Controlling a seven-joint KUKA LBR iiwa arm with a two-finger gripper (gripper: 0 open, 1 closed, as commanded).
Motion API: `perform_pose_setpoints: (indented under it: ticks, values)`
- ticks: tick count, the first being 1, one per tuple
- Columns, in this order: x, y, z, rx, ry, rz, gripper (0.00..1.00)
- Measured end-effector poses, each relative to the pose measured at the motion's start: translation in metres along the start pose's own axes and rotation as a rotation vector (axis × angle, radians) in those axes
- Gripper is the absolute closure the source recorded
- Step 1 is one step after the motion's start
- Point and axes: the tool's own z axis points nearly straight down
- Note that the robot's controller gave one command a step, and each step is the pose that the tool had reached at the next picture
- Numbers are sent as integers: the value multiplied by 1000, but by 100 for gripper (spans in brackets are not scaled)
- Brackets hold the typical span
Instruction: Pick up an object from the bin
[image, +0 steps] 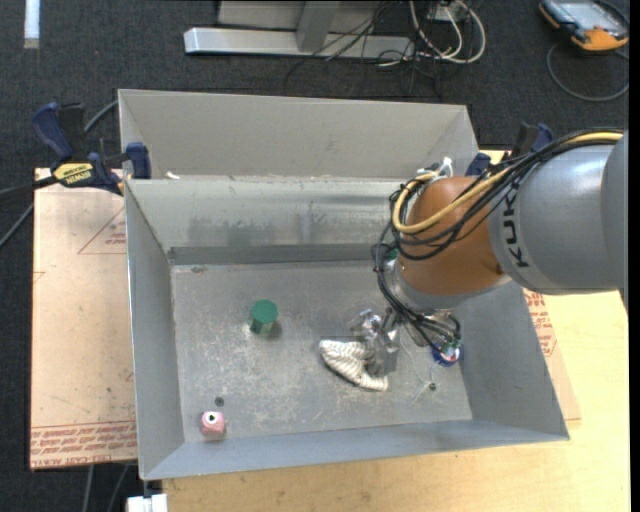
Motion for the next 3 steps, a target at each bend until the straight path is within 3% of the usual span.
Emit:
perform_pose_setpoints:
  ticks: [1,2,3]
  values:
    - [-16,1,-121,0,-4,3,100]
    - [-16,0,-121,0,-4,3,100]
    - [-36,7,-236,0,-8,25,100]
